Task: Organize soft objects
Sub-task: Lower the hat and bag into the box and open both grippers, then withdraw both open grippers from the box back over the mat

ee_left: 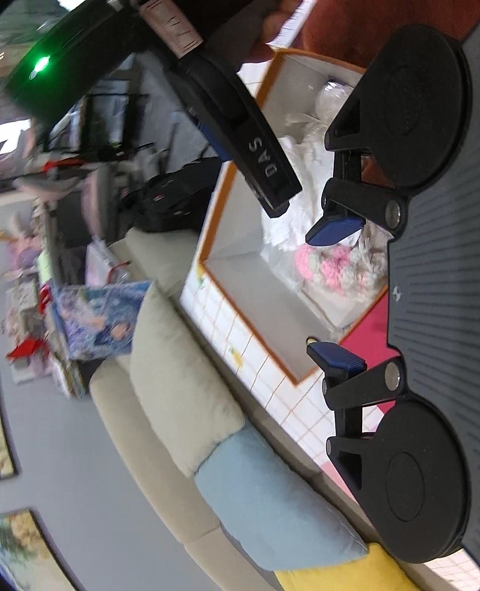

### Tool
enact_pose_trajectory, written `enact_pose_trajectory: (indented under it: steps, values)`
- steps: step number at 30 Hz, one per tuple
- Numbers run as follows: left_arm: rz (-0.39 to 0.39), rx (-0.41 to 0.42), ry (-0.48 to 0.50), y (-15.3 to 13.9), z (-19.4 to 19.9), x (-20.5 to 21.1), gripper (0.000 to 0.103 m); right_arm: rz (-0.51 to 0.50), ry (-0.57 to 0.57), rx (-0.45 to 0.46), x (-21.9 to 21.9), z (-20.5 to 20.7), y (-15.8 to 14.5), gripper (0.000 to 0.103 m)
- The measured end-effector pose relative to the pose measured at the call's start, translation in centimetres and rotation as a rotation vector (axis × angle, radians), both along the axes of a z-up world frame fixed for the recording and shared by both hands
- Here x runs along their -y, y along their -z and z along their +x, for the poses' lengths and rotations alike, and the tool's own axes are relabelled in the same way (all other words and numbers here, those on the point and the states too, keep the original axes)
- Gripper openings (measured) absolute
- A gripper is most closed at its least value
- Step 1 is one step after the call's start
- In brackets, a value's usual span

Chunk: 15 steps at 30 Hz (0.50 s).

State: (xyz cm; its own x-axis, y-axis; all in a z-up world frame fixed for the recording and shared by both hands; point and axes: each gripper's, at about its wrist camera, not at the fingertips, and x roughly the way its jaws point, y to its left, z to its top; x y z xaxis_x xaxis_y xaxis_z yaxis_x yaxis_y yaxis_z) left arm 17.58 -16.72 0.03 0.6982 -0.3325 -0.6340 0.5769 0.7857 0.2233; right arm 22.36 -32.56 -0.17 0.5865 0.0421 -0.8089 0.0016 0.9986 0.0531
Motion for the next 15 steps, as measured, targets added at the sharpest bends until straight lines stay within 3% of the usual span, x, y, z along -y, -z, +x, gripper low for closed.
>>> enact_pose_trajectory:
  steps: [9,15]
  values:
    - [-0.121,0.046,-0.082,-3.0,-4.7,-5.3,0.070,0.037,0.041,0.157,-3.5,-5.4,-2.4,0.085]
    - [-0.210,-0.005,-0.183,-2.6,-6.9,-9.3,0.071,0.039,0.028,0.183,-6.5,-8.7,-1.7,0.085]
